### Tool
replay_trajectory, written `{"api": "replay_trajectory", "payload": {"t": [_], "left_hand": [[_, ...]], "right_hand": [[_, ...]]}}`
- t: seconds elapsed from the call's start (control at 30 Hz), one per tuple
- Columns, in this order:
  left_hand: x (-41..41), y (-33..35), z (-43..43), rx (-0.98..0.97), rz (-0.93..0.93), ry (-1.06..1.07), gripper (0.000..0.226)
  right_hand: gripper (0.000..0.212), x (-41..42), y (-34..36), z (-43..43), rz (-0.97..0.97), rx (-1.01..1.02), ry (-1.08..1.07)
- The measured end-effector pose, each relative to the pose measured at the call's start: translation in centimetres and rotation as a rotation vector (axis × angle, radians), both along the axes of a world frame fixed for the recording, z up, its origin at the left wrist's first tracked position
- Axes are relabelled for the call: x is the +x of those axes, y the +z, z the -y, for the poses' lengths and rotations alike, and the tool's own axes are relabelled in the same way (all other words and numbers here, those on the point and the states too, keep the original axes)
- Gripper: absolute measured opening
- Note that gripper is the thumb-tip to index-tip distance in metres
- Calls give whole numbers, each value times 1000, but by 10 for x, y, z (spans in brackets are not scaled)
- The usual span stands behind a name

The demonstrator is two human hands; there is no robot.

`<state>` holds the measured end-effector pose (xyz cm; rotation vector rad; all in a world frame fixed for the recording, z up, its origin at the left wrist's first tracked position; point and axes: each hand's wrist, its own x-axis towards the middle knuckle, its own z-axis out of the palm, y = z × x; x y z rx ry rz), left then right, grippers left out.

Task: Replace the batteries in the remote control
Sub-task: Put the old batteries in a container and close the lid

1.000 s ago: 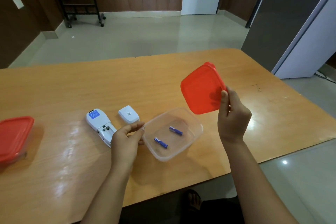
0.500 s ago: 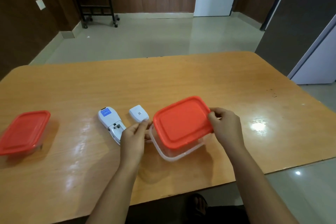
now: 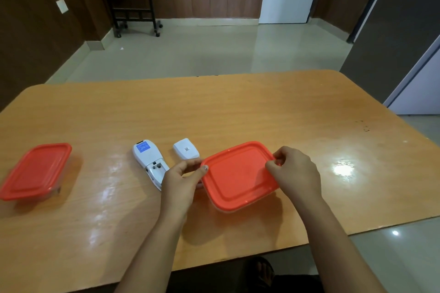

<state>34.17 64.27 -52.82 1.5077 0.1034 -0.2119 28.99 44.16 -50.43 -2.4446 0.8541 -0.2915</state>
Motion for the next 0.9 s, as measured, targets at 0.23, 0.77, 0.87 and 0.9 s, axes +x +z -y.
{"api": "replay_trajectory", "payload": {"t": [0.23, 0.77, 0.87, 0.9], "left_hand": [[4, -3, -2, -46, -35, -26, 20], [0, -18, 22, 585, 233, 64, 34], [3, -27, 23, 422, 166, 94, 32], [5, -31, 23, 354, 123, 91, 33]], "right_hand": [[36, 0, 1, 5, -95, 113, 179], [44, 9, -25, -23, 45, 172, 127], [42, 10, -24, -19, 67, 228, 131], [42, 10, -24, -19, 67, 235, 132]]}}
